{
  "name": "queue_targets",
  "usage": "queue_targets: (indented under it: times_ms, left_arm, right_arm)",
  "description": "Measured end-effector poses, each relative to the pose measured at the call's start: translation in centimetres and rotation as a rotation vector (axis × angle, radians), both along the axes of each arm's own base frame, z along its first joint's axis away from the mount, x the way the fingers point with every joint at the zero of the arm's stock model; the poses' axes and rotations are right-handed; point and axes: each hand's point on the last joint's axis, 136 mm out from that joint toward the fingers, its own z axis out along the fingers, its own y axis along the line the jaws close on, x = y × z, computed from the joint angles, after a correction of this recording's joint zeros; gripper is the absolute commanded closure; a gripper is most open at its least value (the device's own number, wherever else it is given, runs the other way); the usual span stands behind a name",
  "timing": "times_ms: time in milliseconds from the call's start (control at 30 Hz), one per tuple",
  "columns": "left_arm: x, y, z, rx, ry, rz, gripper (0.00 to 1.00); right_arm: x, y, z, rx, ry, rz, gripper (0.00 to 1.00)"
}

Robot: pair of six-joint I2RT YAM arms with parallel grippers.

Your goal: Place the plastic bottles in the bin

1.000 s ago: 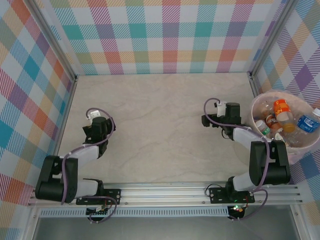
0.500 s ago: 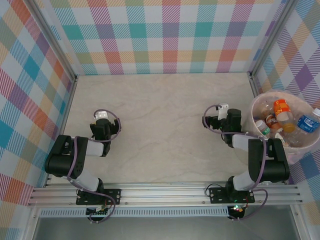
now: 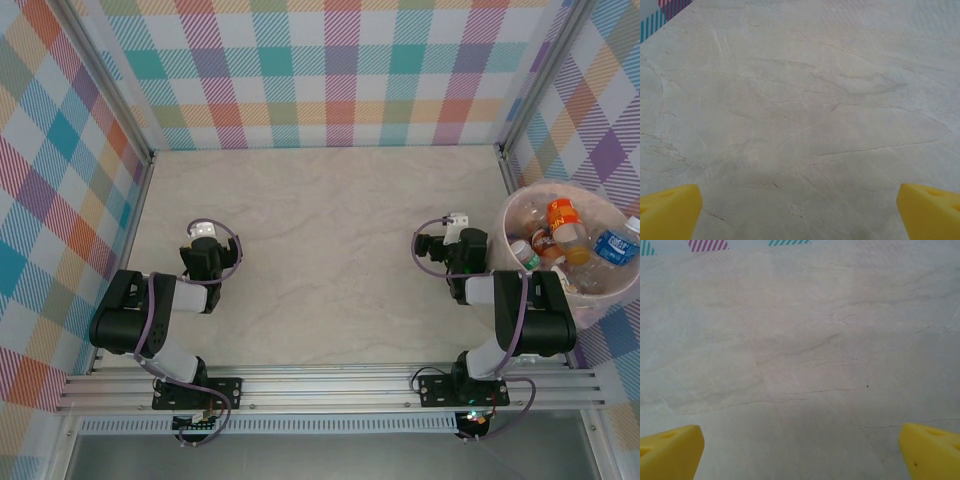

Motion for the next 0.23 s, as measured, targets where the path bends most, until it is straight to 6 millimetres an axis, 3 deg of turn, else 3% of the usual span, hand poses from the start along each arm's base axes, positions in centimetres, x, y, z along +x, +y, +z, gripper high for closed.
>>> queue_targets:
  times_ms: [233]
  left_arm:
    - [0.00,0.00,-0.01,0.000,0.000,0.000,0.00]
  right_arm:
    - [0.00,0.00,0.00,0.002,0.000,-0.001,0.00]
